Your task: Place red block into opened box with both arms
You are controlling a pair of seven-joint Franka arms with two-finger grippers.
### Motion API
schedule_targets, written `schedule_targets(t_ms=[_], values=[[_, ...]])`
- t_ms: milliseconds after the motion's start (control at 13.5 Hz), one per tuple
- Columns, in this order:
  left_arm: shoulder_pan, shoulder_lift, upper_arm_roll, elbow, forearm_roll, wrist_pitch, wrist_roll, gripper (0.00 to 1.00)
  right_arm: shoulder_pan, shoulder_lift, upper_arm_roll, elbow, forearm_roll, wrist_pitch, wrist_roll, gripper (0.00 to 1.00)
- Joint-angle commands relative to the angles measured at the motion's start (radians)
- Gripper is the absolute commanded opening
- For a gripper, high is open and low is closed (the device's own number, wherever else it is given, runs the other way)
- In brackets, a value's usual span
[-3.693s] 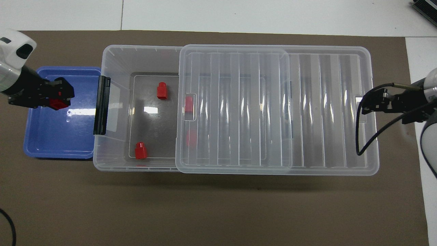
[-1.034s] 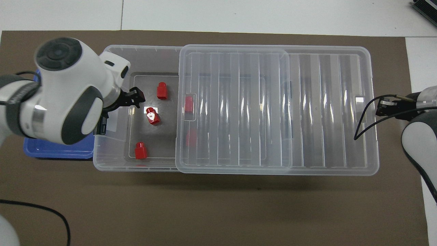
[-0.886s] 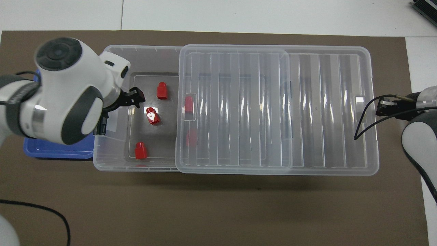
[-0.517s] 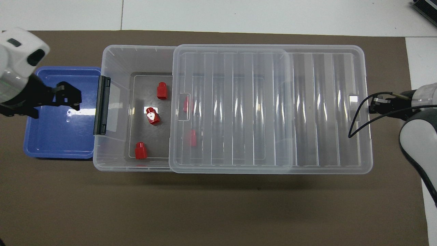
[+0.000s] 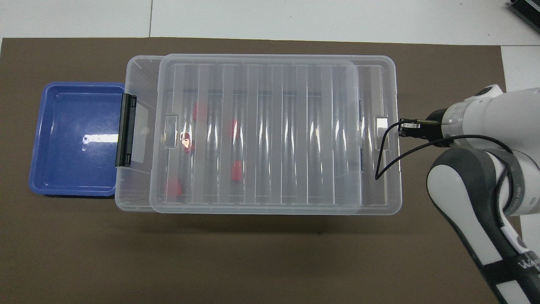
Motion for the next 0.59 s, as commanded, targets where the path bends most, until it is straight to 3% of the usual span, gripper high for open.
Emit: schedule_targets(t_ms=[0,222,517], values=[[-0.005,-0.047,-0.014,-0.077,0.012,0.044,0.007,1.0,0.055,0.004,0.001,-0.013,0.029,0.046,0.024,0.0],[-0.004,-0.116,-0.014,-0.23,0.012,0.243,0.018,1.0,0.098,0.006,0.001,-0.011,0.029,0.05,0.074,0.0],[-0.005,-0.101,-0.014,-0.225,0.012,0.233,0.028,1.0,0.104,0.01,0.001,-0.01,0.029,0.055,0.071,0.0]])
